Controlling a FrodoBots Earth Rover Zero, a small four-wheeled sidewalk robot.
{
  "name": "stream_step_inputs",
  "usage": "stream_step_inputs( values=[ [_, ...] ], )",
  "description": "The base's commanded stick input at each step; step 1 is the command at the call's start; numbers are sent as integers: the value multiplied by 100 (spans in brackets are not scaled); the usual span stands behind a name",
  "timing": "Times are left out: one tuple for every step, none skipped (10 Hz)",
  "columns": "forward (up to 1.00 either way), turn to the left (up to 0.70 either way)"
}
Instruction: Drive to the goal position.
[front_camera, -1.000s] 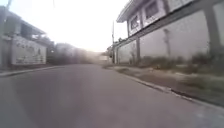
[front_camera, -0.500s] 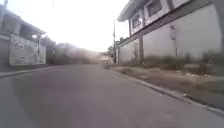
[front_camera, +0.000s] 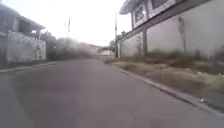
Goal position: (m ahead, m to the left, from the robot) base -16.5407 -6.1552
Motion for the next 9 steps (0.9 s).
stream_step_inputs(
  values=[
    [100,0],
    [100,0],
    [100,0],
    [100,0],
    [100,0],
    [100,0],
    [100,0],
    [100,0],
    [100,0]
  ],
)
